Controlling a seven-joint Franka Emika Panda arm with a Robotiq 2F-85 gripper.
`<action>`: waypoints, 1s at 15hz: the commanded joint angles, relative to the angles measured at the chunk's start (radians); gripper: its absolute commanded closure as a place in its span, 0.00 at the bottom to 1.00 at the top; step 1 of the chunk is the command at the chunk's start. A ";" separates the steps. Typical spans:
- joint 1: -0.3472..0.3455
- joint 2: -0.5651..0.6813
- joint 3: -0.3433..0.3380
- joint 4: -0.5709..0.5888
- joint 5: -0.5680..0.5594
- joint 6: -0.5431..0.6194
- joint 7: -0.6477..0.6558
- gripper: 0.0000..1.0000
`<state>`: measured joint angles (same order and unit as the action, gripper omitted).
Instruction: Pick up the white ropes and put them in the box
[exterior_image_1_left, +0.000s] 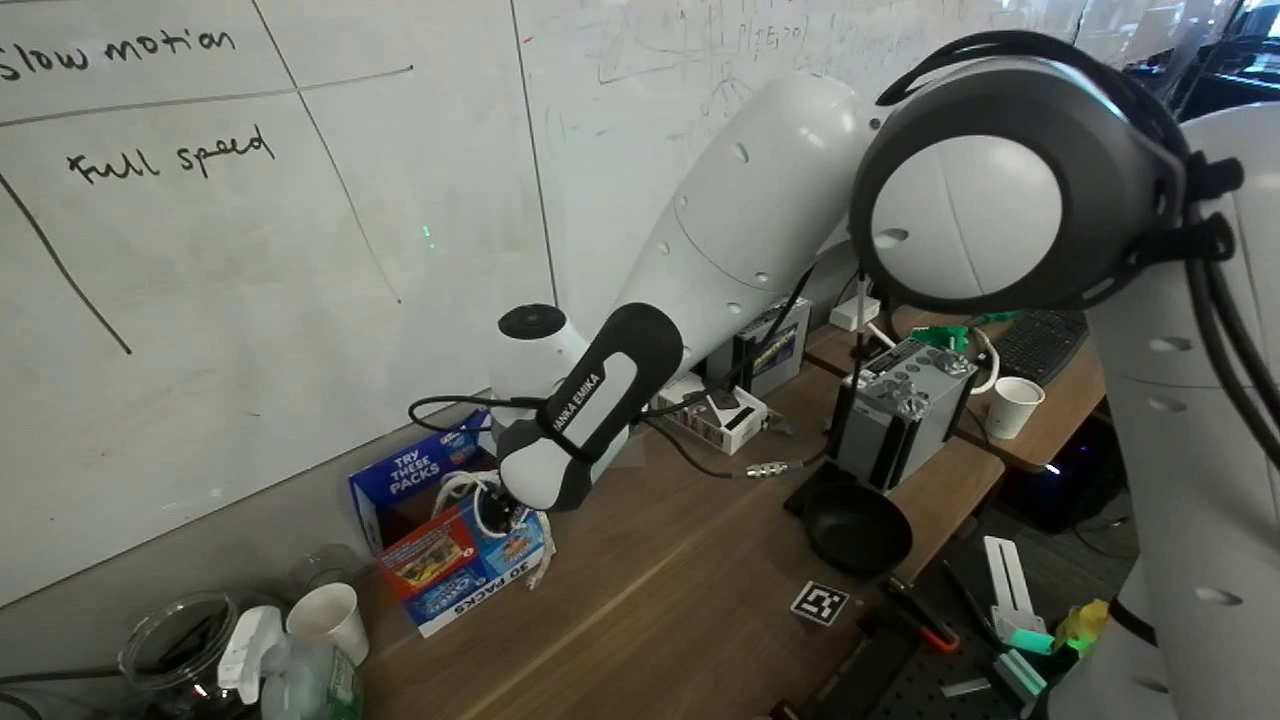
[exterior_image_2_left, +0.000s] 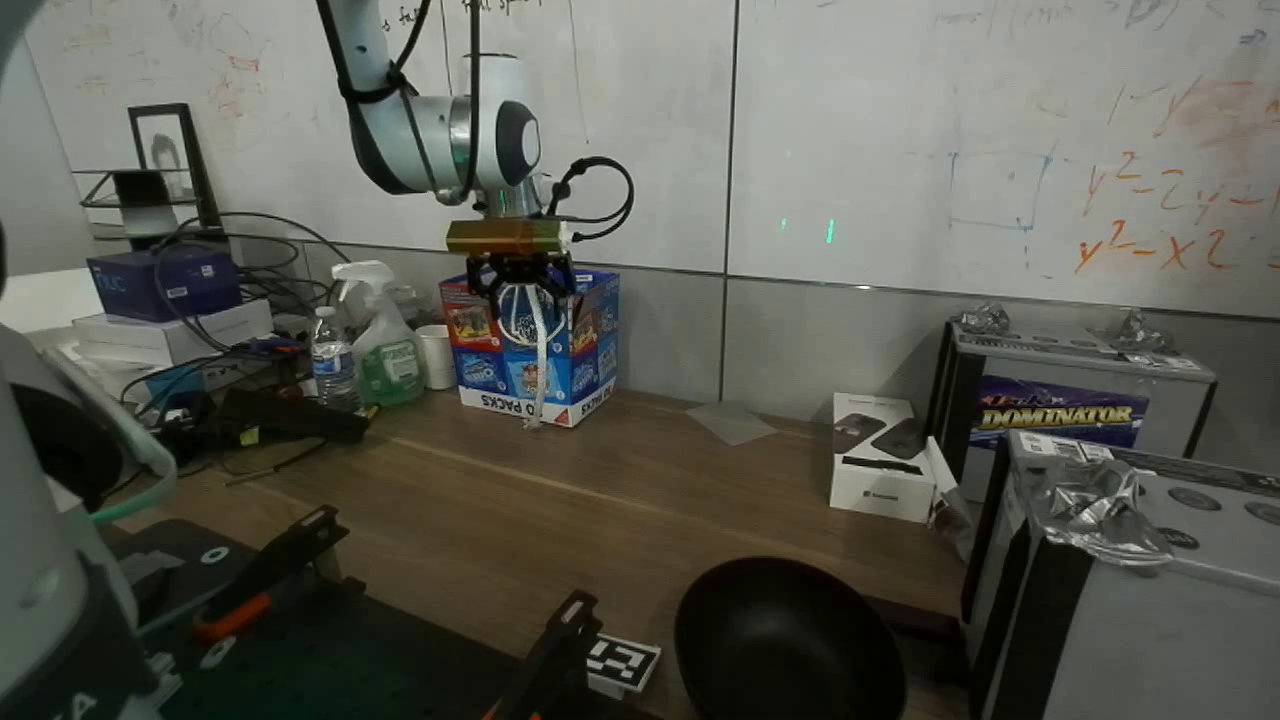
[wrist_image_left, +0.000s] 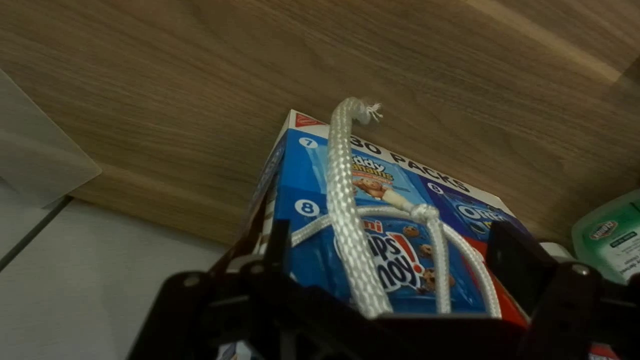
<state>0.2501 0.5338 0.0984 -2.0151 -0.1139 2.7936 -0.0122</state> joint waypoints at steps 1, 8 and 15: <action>0.016 0.024 -0.021 0.043 -0.029 0.007 0.014 0.00; 0.013 0.054 -0.025 0.070 -0.042 0.024 0.010 0.25; 0.011 0.076 -0.018 0.094 -0.035 0.020 0.007 0.73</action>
<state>0.2531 0.5940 0.0840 -1.9495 -0.1384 2.7985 -0.0119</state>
